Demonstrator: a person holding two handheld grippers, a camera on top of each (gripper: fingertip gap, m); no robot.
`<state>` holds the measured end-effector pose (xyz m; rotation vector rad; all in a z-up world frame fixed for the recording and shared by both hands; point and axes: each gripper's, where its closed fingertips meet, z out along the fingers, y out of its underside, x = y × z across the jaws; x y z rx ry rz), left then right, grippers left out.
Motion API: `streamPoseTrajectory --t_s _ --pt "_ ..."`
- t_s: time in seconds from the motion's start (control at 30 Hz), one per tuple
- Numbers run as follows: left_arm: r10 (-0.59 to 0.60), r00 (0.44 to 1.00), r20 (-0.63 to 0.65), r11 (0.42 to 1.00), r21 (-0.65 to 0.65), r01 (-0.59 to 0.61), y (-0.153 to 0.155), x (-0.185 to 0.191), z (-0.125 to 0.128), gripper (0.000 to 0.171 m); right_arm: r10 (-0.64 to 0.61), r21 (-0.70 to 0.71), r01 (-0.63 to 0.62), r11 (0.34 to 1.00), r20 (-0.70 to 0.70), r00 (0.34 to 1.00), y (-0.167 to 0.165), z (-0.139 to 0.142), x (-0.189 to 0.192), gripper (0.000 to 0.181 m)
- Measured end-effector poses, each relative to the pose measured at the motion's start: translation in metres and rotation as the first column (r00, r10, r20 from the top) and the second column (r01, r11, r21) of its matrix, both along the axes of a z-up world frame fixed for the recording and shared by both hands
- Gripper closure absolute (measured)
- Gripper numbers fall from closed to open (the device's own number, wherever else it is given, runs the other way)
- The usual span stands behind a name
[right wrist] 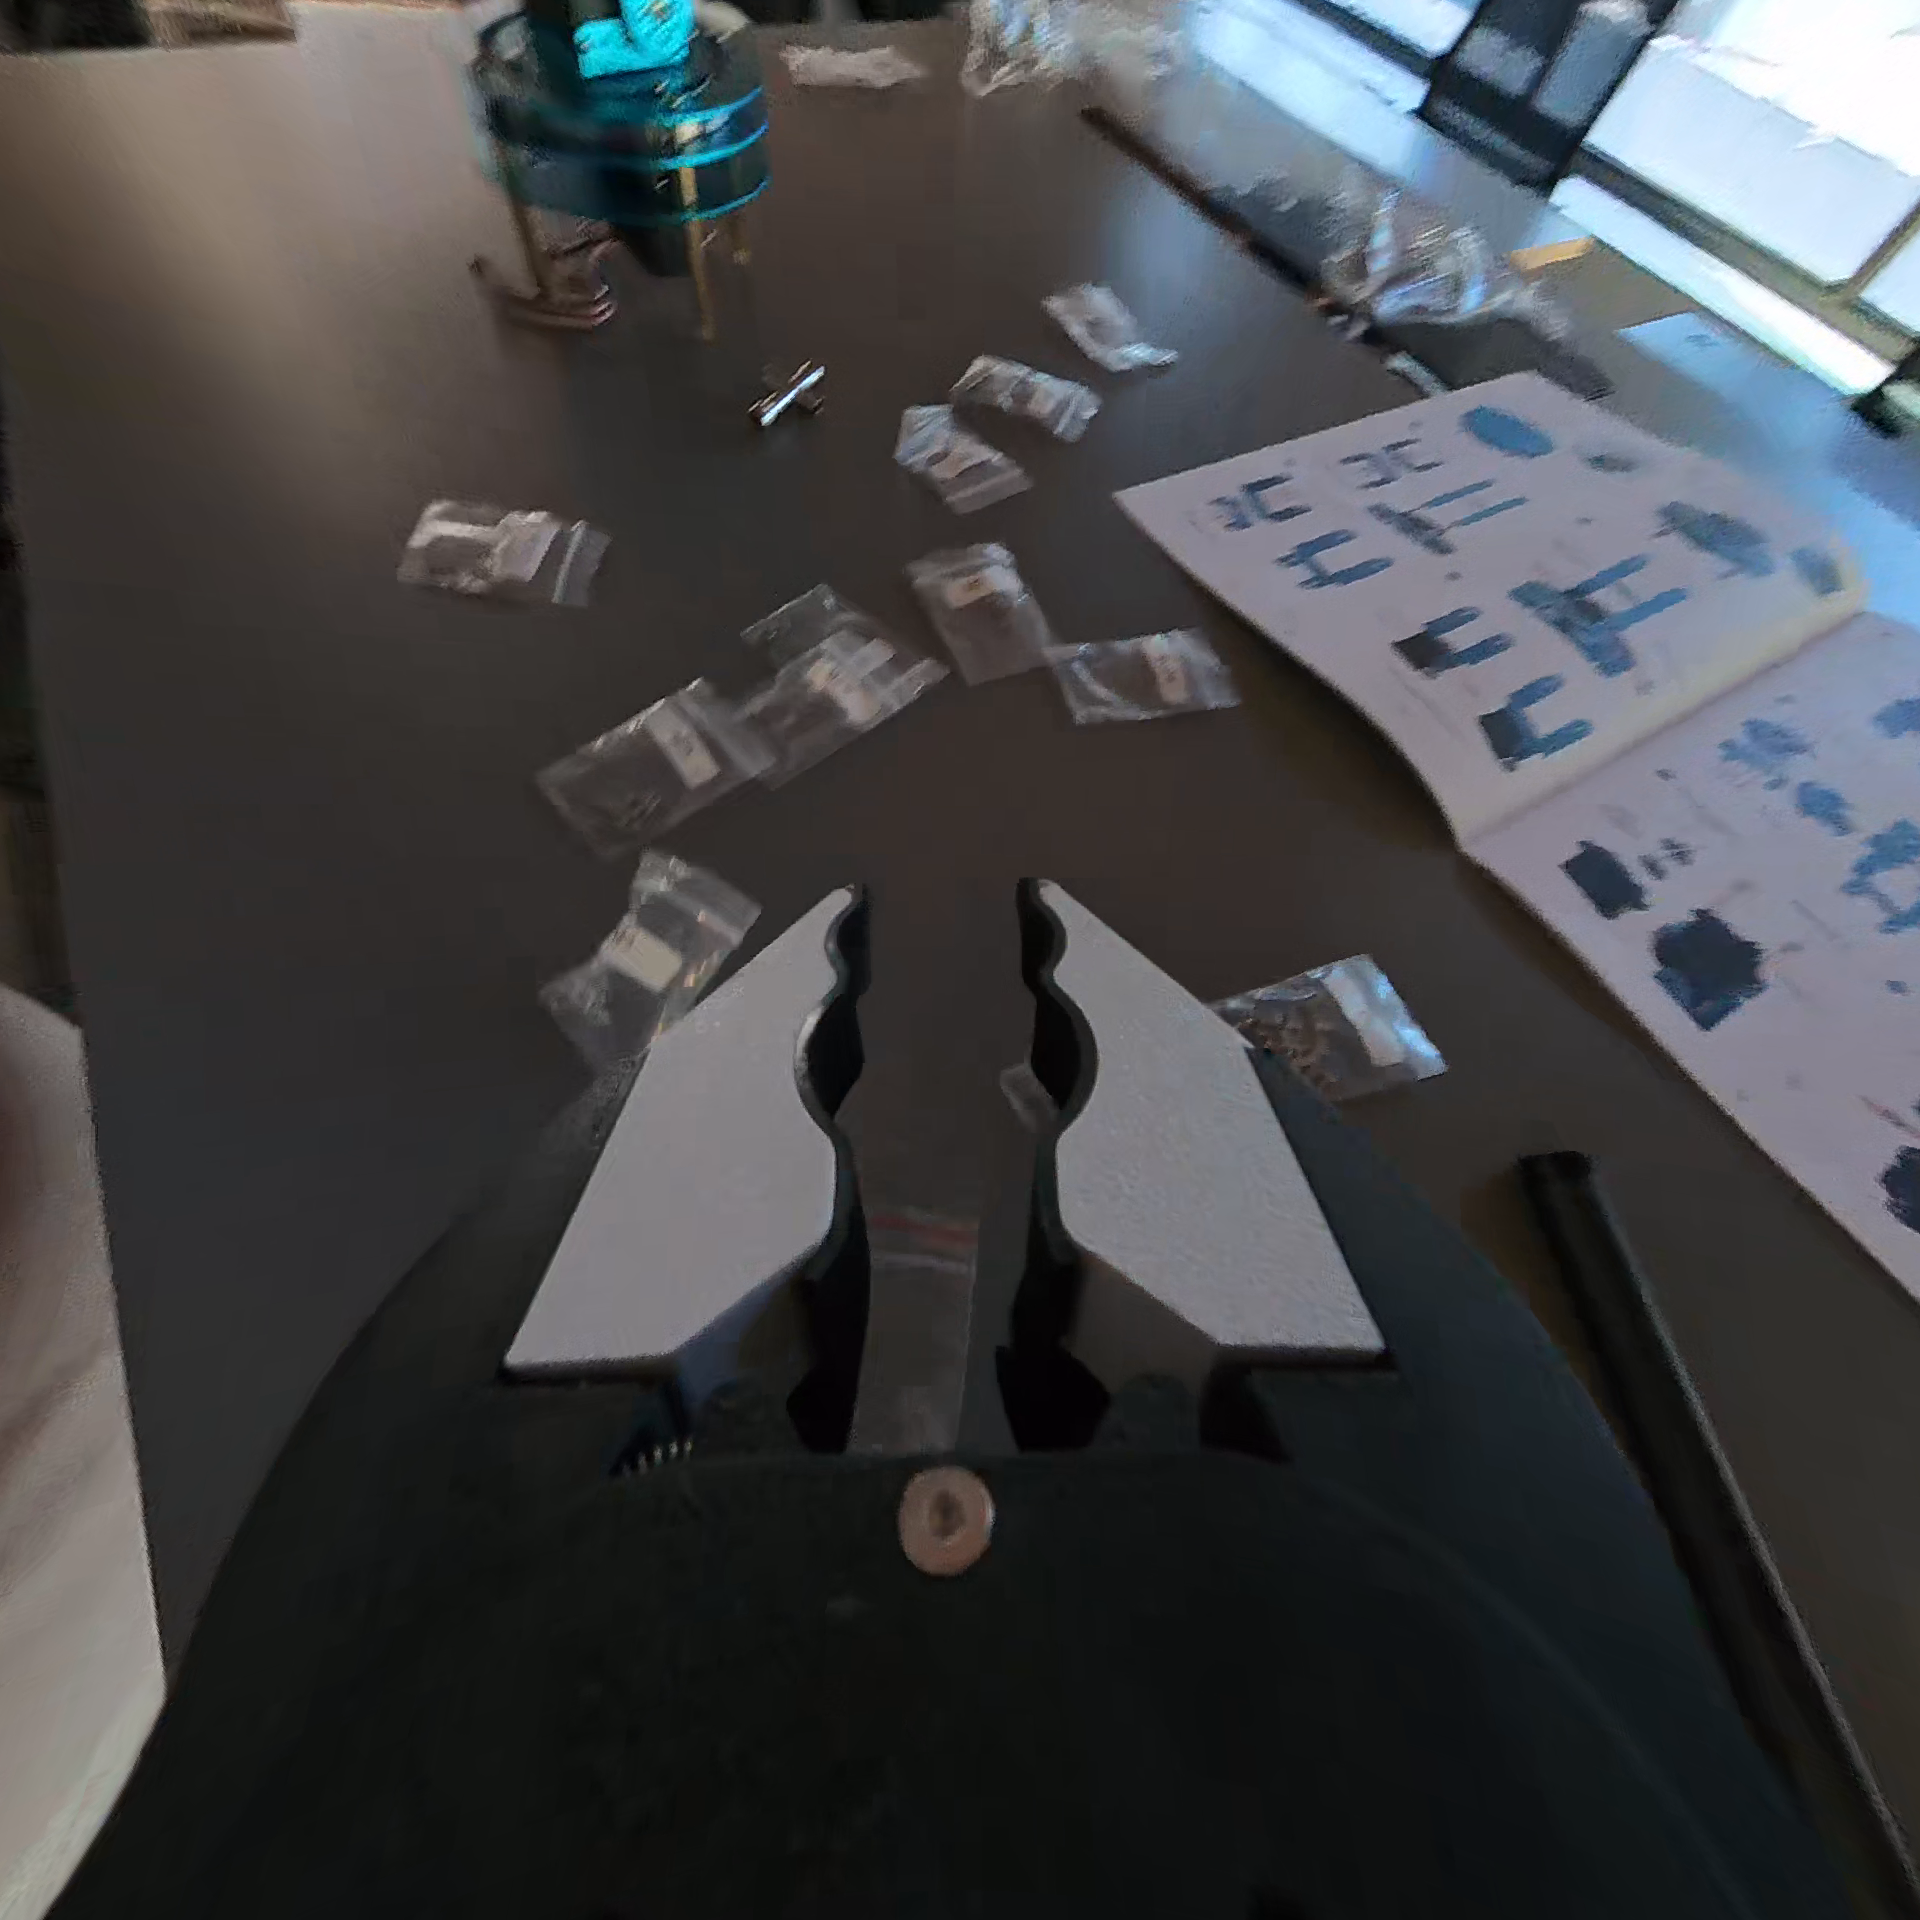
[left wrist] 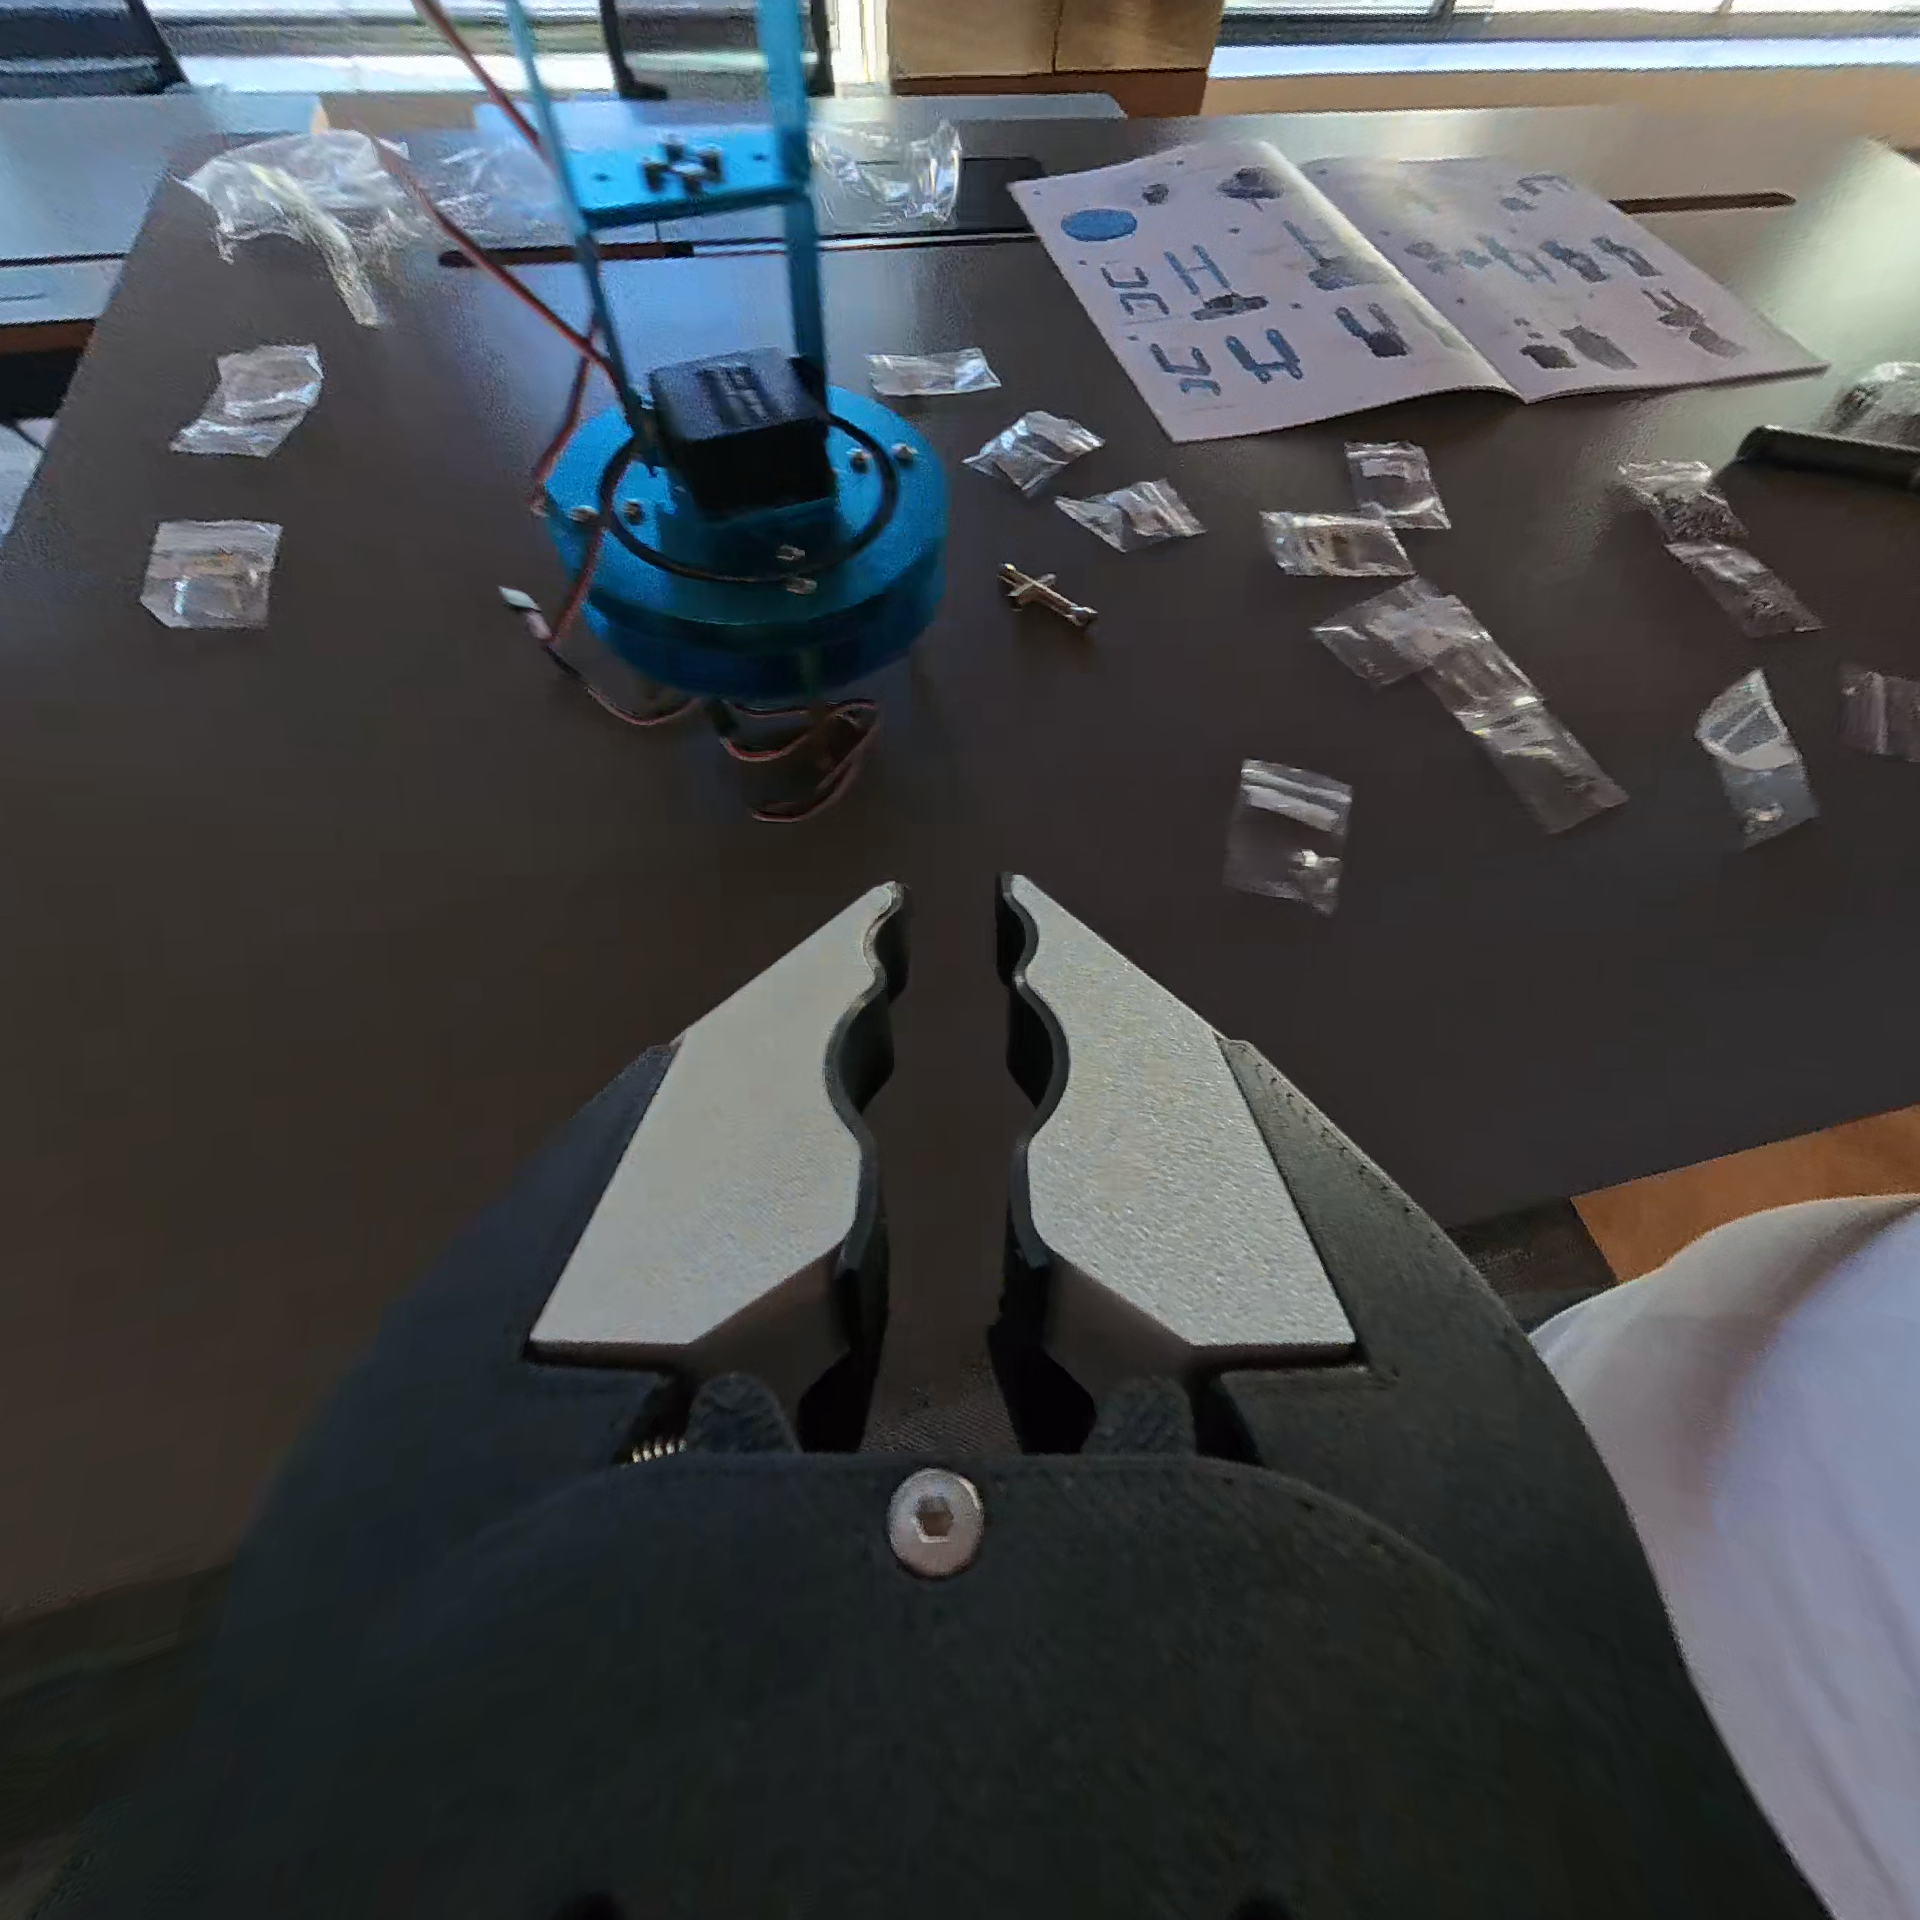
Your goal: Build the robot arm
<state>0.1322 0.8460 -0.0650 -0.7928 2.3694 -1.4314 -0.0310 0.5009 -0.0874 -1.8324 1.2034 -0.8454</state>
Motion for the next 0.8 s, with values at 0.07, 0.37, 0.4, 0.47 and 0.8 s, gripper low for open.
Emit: streamPoseTrajectory --t_s 0.07,0.37,0.4,0.47,0.8 --pt "-0.052 0.998 0.021 0.999 -0.008 0.052 0.021 0.03 -0.002 0.157 -0.12 -0.002 0.121 0.993 0.068 0.99 0.002 0.016 0.011 0.153" --pt "-0.183 0.983 -0.001 0.98 -0.074 0.183 0.105 0.145 -0.007 0.157 -0.572 0.283 0.502 0.817 0.288 0.768 0.025 0.078 0.041 0.155" --pt "-0.2 0.98 -0.005 0.976 -0.091 0.199 0.107 0.152 -0.008 0.157 -0.604 0.28 0.537 0.796 0.311 0.734 0.026 0.084 0.037 0.154" --pt "-0.228 0.974 -0.012 0.969 -0.104 0.226 0.111 0.166 -0.014 0.157 -0.65 0.269 0.592 0.76 0.341 0.679 0.029 0.091 0.03 0.155" --pt "-0.348 0.937 -0.005 0.915 -0.219 0.339 0.109 0.212 -0.005 0.158 -0.792 0.112 0.797 0.593 0.257 0.553 0.025 0.077 -0.002 0.155"
